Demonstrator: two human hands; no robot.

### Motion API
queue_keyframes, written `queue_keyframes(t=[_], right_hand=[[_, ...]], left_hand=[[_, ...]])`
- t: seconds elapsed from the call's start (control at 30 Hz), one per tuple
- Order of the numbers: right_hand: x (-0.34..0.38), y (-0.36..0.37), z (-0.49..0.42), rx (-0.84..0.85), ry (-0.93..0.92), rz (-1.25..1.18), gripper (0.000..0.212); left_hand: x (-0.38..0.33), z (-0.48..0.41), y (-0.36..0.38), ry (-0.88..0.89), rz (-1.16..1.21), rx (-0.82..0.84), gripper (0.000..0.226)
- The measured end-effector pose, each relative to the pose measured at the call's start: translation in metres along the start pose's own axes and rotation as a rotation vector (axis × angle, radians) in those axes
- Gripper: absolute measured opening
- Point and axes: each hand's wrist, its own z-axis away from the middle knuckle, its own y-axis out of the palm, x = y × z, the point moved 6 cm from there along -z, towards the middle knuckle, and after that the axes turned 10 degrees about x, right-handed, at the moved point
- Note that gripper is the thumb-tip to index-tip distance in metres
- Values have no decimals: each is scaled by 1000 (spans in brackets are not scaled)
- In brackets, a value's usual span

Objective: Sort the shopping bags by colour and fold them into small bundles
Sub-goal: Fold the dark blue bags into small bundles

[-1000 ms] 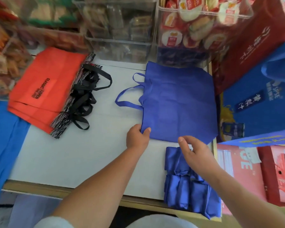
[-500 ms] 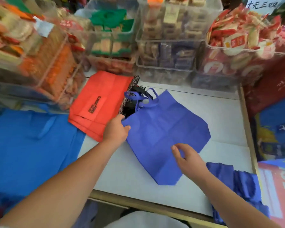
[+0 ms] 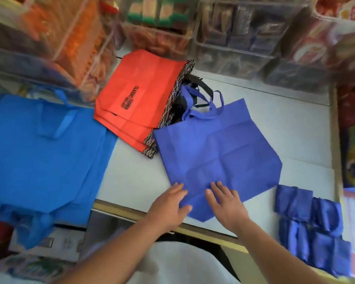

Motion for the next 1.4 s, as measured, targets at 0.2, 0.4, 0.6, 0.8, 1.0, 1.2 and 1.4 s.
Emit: queue_keyframes(t=[0.2, 0.4, 0.6, 0.8, 1.0, 1.2, 1.4], right_hand=[[2, 10, 25, -101, 7, -2, 62], [-31, 8, 24, -16, 56, 146, 59], [-39, 3, 24, -22, 8, 80, 65], [-32, -34, 30, -247, -22, 437, 96], [-26, -64, 71, -156, -41, 245, 95], [-46, -75, 121, 4, -88, -243, 73], [-78, -76, 98, -417, 129, -481, 63]], left_hand=[[34, -5, 12, 92, -327, -88, 89], [52, -12, 5, 182, -226, -215, 65], [48, -21, -24, 283, -225, -334, 20], [45, -1, -67, 195, 94, -178, 12], [47, 17, -106, 82, 234, -207, 4], [57, 10, -120, -82, 527, -238, 7], [45, 13, -124, -165, 709, -423, 25]])
